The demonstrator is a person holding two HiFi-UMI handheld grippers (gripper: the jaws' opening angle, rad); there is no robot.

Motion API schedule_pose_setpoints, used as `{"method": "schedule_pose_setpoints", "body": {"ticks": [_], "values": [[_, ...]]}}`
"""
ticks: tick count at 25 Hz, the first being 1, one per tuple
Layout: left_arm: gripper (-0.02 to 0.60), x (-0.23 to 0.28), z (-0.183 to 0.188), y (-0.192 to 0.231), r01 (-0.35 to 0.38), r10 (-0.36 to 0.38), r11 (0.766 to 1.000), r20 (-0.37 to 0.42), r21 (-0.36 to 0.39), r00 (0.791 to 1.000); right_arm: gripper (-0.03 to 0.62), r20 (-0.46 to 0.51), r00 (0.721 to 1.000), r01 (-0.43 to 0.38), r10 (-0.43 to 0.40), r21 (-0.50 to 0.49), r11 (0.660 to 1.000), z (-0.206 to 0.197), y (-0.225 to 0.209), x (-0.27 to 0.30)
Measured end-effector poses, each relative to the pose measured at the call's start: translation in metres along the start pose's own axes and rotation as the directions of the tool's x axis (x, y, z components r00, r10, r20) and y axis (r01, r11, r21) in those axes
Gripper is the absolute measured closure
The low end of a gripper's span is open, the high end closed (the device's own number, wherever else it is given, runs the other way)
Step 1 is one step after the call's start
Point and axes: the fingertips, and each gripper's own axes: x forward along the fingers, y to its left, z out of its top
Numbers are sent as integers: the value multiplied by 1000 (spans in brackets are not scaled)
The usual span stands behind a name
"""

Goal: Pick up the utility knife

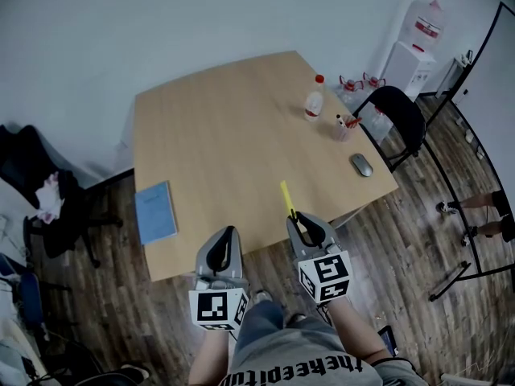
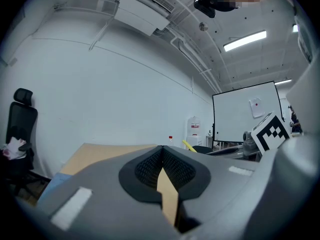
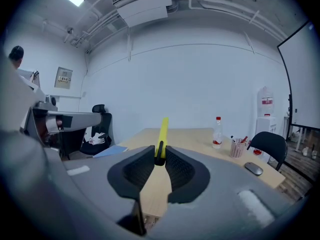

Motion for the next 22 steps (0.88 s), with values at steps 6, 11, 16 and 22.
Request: {"method": "schedule_pose_setpoints", "body": {"ticks": [6, 11, 16, 22], "values": [[561, -8, 3, -11, -2, 2, 1000, 12, 9, 1000, 526, 32, 999, -1, 2, -7, 1000, 8, -2, -16], [561, -12, 6, -20, -9, 9, 1000, 16, 15, 1000, 526, 64, 998, -6, 8, -28, 1000, 15, -4, -30], [561, -18, 8, -27, -14, 14, 1000, 23, 19, 1000, 526, 96, 995, -5, 10, -51, 999, 22, -5, -45], [561, -23, 11, -37, -23, 22, 1000, 31, 21, 999, 526, 127, 992, 3, 7, -75, 997, 29, -12, -63]]}}
